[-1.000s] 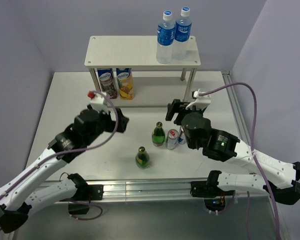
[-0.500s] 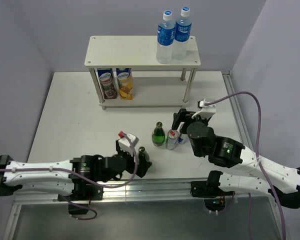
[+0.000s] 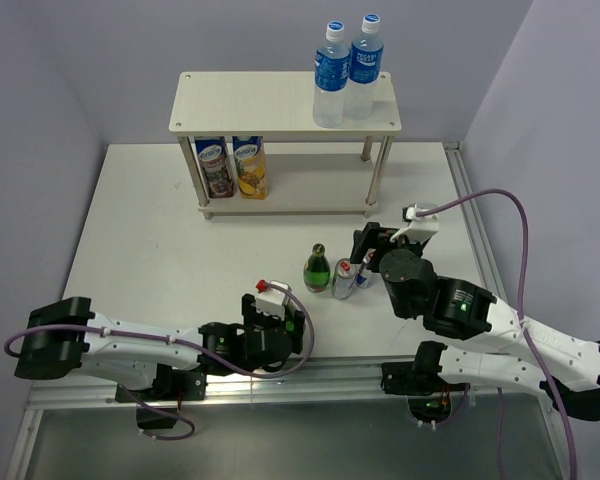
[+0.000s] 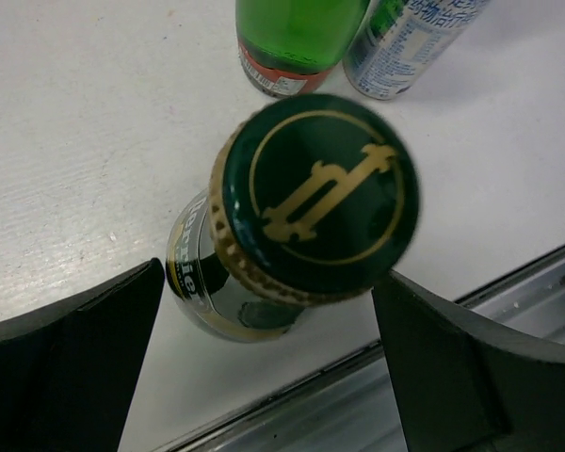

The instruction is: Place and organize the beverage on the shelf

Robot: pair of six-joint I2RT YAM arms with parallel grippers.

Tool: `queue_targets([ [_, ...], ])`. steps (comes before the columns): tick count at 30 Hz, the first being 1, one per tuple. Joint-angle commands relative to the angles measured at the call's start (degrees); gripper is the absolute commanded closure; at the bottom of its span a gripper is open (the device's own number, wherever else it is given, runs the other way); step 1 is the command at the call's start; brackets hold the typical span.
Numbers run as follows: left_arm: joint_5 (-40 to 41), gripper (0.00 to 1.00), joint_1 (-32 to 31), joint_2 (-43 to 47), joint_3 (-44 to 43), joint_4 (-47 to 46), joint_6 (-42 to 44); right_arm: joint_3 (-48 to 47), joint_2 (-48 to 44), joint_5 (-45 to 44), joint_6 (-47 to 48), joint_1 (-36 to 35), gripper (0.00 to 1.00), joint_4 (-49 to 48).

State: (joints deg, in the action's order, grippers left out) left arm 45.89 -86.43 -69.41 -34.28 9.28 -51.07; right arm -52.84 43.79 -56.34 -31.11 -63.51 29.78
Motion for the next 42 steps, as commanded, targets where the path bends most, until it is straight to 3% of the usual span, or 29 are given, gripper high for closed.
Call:
queue_targets([
  [1,4.47,0.01,-0.14,-2.74,1.67,-6.9,-1.4,0.81,-0.37,-1.94,-1.49,-0.39,0.17,0.28],
  [7,4.56,0.02,1.7,-7.75,2.64,-13.58,0.18,1.6,-0.2,-2.02,-2.2,-0.39,0.17,0.72],
  [8,5.08,0.05,2.14,-8.46,2.47,-14.45,0.62,1.95,-0.37,-2.02,-2.2,-0.3,0.17,0.54],
  [9,5.35,0.15,2.32,-9.51,2.29,-14.64,0.71,2.04,-0.37,-2.02,-2.28,-0.39,0.17,0.54],
  [14,6.23,0.34,2.67,-10.75,2.47,-17.01,2.02,2.83,-0.72,-2.46,-2.99,-0.3,0.17,1.33],
  [17,6.49,0.68,2.76,-10.66,1.94,-15.7,1.24,2.92,-0.81,-2.55,-3.08,-0.3,0.17,1.51],
  [18,6.76,0.92,2.85,-10.05,1.76,-14.3,0.97,3.0,-0.72,-2.64,-3.16,-0.3,0.17,1.6],
  [20,7.2,0.99,2.67,-9.17,1.06,-12.63,0.44,3.01,-0.9,-2.73,-3.16,-0.39,0.17,1.51],
  [28,11.5,1.0,3.02,-3.02,-9.9,8.18,-0.18,2.83,-0.99,-2.64,-2.55,-0.3,0.17,0.54],
  [35,9.84,1.0,7.85,4.44,-19.59,10.42,13.08,2.3,-0.72,-1.85,-1.76,-0.39,0.17,-0.43],
  [42,-3.16,1.0,26.01,6.57,-29.6,6.54,28.64,1.95,-0.02,-1.15,-1.23,-0.3,0.17,-1.39],
])
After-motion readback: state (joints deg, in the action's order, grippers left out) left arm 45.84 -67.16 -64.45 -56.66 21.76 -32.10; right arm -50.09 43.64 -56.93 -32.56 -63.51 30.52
